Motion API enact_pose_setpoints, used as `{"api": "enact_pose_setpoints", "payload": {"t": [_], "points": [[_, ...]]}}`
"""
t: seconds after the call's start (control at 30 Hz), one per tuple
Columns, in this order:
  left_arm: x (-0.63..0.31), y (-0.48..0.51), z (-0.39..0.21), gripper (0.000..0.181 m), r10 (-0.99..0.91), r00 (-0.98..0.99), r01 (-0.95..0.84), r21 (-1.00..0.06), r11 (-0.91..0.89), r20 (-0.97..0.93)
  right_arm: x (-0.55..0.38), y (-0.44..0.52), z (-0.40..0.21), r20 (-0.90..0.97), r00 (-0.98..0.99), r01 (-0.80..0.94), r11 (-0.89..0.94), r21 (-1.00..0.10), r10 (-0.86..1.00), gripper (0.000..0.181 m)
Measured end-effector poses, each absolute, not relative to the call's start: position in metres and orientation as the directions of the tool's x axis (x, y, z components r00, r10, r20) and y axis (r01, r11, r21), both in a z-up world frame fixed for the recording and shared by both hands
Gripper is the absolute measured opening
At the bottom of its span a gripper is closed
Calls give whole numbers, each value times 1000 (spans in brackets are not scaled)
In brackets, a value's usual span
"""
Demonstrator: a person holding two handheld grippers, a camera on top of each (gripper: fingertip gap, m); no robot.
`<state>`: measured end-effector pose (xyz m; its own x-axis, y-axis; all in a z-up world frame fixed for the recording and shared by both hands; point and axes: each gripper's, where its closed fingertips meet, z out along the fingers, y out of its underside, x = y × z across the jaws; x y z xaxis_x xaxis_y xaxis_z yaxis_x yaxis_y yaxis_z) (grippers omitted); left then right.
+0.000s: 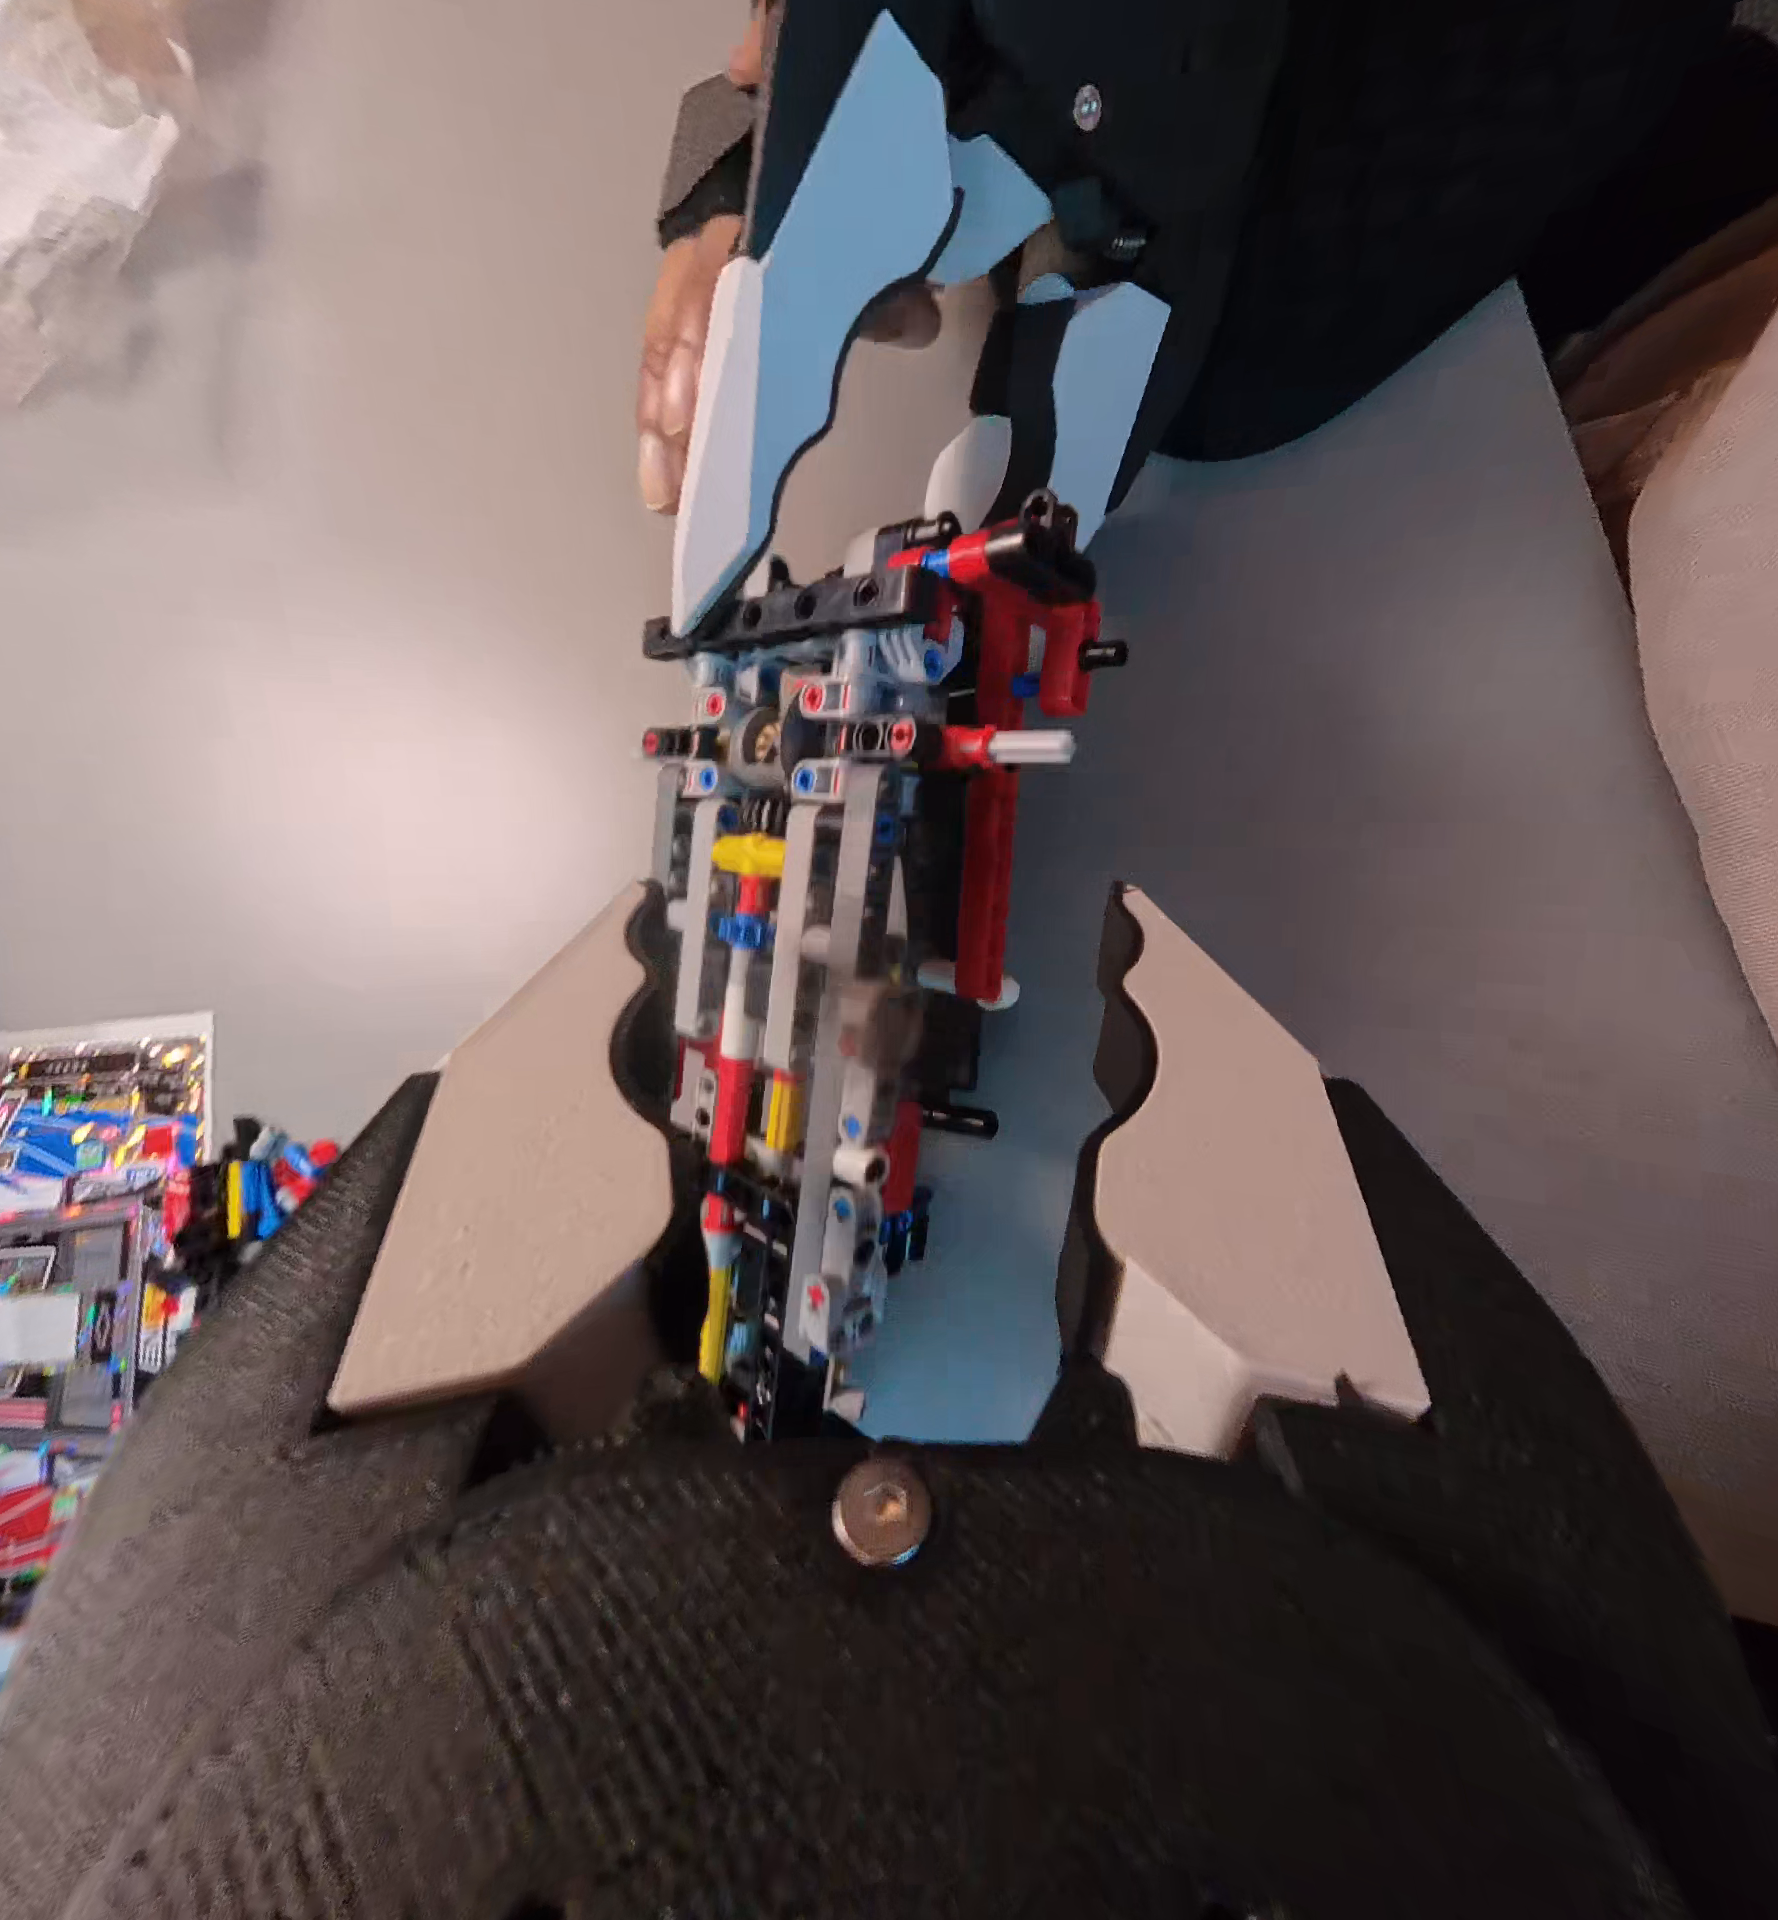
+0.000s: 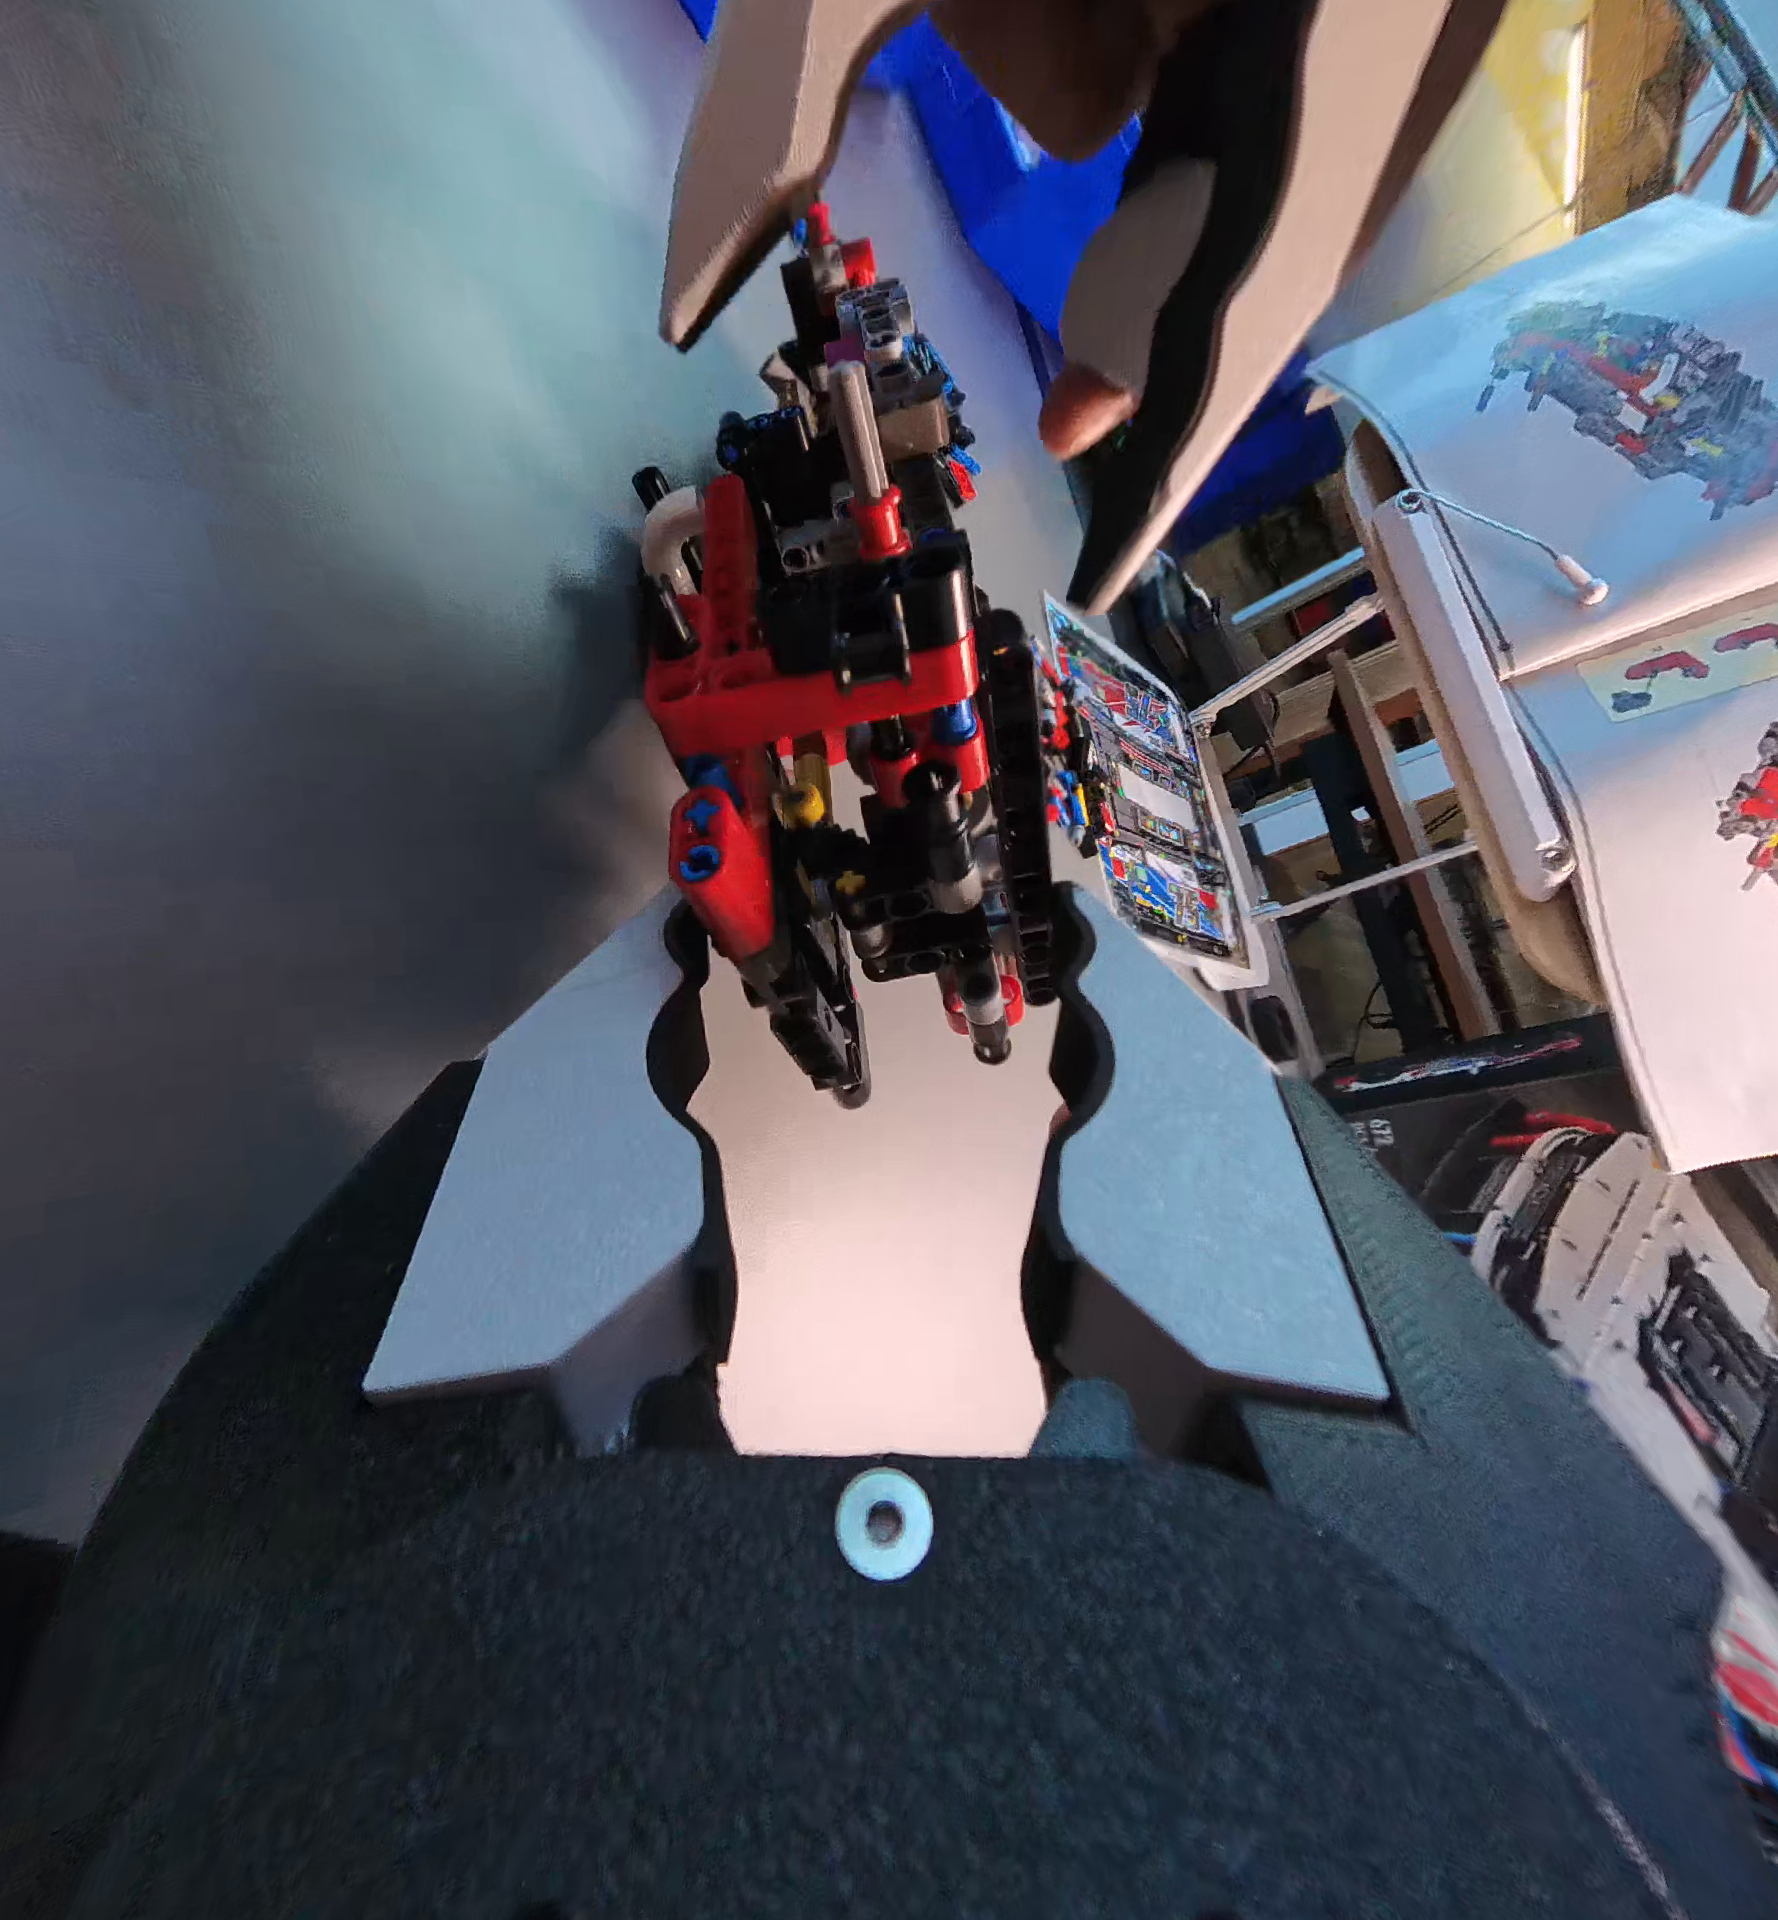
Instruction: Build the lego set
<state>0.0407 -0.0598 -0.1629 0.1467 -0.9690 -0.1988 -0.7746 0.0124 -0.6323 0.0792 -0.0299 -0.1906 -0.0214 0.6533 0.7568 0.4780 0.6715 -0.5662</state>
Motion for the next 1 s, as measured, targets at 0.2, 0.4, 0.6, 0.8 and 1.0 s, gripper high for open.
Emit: {"api": "enact_pose_setpoints", "payload": {"t": [0.2, 0.4, 0.6, 0.8, 1.0], "points": [[-17, -44, -176, 84, -853, 344, -786, -617, -33, -392, 84, -27, -188, 491, 54, 469, 412, -781, 869, 63], [-38, -19, -155, 86, -755, 478, -713, -701, -34, -449, 90, -20, -185, 72, 108, 449, 16, -893, 992, 64], [-57, -10, -163, 86, -789, 590, -532, -818, -219, -172, 100, -18, -185, -273, 168, 427, -319, -846, 947, 64], [-54, -11, -190, 85, -792, 603, -517, -803, -298, -94, 107, -21, -185, -576, 218, 370, -613, -698, 788, 63], [-44, -13, -202, 82, -811, 583, -512, -799, -316, -52, 116, -26, -189, -752, 288, 275, -803, -528, 593, 63]]}}
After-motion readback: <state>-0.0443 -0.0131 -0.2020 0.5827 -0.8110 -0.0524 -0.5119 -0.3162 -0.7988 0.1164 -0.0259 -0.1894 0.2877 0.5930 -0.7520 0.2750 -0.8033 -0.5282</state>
